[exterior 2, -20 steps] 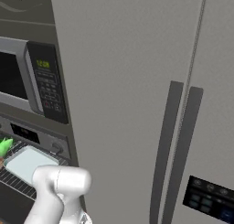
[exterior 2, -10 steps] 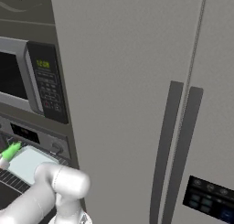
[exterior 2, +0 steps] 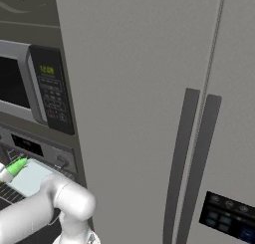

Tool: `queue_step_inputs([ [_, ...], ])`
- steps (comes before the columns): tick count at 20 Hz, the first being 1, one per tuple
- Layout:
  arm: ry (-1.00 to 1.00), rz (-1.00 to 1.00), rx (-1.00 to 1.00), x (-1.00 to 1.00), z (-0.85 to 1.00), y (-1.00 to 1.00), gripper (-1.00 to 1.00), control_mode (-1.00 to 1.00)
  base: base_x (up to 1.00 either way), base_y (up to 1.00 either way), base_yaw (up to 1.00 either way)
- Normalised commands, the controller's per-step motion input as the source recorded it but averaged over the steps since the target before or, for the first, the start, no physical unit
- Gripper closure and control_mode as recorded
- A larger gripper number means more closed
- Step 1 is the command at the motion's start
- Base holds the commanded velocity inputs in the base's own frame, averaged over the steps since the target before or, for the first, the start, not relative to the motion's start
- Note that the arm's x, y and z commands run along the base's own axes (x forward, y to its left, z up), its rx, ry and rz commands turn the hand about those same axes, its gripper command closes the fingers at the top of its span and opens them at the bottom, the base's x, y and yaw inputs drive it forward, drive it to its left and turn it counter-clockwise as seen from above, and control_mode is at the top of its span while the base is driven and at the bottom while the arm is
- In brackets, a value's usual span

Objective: Place the corn on the rack of the oven.

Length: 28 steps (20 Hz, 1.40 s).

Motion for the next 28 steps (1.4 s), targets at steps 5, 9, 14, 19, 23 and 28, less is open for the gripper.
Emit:
queue_step_inputs([
  [5, 0.00, 0.00, -0.07, 0.24, -0.34, 0.00, 1.00, -1.00, 0.00, 0.00, 0.00],
  [9, 0.00, 0.00, -0.02, 0.23, -0.34, -0.04, 1.00, -1.00, 0.00, 0.00, 0.00],
  [14, 0.00, 0.00, 0.00, 0.18, -0.51, -0.22, 1.00, -1.00, 0.00, 0.00, 0.00],
  [19, 0.00, 0.00, 0.00, 0.11, -0.33, -0.36, 1.00, -1.00, 0.00, 0.00, 0.00],
  [23, 0.02, 0.00, 0.00, 0.16, -0.29, -0.01, 1.00, -1.00, 0.00, 0.00, 0.00],
  [28, 0.04, 0.00, 0.00, 0.11, -0.25, -0.01, 1.00, -1.00, 0.00, 0.00, 0.00],
])
